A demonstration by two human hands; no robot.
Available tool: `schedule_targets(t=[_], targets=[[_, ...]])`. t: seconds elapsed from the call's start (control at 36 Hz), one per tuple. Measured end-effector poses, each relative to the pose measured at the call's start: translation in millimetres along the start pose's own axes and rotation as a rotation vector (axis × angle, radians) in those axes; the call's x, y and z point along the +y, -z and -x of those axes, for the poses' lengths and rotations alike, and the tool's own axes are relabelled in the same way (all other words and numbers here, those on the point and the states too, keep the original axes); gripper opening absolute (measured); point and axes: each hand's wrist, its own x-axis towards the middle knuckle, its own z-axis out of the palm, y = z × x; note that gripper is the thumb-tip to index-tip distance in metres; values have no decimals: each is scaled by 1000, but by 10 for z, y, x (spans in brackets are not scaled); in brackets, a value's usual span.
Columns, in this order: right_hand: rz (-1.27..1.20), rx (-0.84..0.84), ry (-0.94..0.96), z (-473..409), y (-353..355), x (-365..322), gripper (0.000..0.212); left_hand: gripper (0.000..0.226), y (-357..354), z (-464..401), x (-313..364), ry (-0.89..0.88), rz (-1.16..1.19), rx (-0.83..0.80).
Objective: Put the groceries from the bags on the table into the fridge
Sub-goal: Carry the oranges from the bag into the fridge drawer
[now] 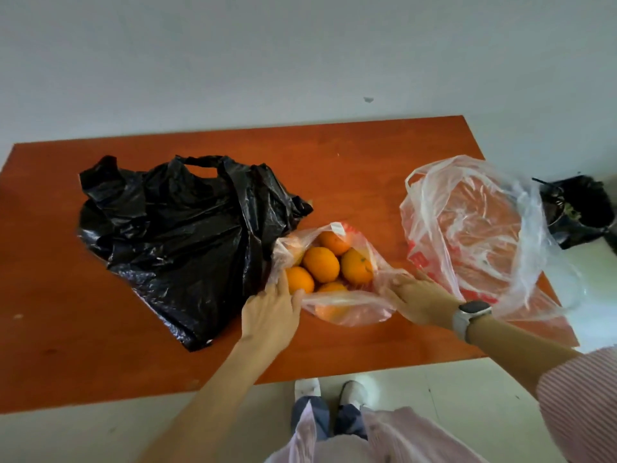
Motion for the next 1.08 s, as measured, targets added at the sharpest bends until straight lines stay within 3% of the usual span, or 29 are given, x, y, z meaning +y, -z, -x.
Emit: schedule_targets(t=[0.08,0.17,0.19,0.25,0.28,0.39,0.5,0.64,0.72,0.78,0.86,0.94,1.03,1.08], targets=[[-286,89,-85,-124,-161,-6,28,64,-11,-119,79,224,233,-87],[-649,291,-252,-195,-157,-144,20,74,-118,-169,101,327,473,-154],[-704,344,-316,-220,-135,-179,19,81,-158,-167,109,332,539,-160],[-805,372,-389,-252,-123,-210,41,92,-247,-158,112,342,670,-149],[-792,358,-377,-242,-127,-228,51,94,-285,-156,113,359,753,-135],[-313,313,-240,-177,-307,-285,77,107,-383,-172,138,451,1012,-77],[-98,428,-93,-114,-522,-338,73,109,-374,-70,160,457,822,-43],[242,652,167,18,-656,-384,40,70,-529,244,112,90,282,144],[360,596,336,76,-693,-404,28,39,-644,339,78,-90,149,186],[352,486,330,87,-696,-406,24,25,-703,373,23,-154,116,192],[293,315,245,101,-660,-395,32,33,-726,408,-61,-134,156,164],[133,203,194,101,-647,-325,39,39,-710,380,-148,21,335,115],[-198,239,68,86,-603,-353,41,26,-612,266,-183,205,581,51],[-509,234,-102,33,-473,-451,34,30,-468,145,-150,321,747,55]])
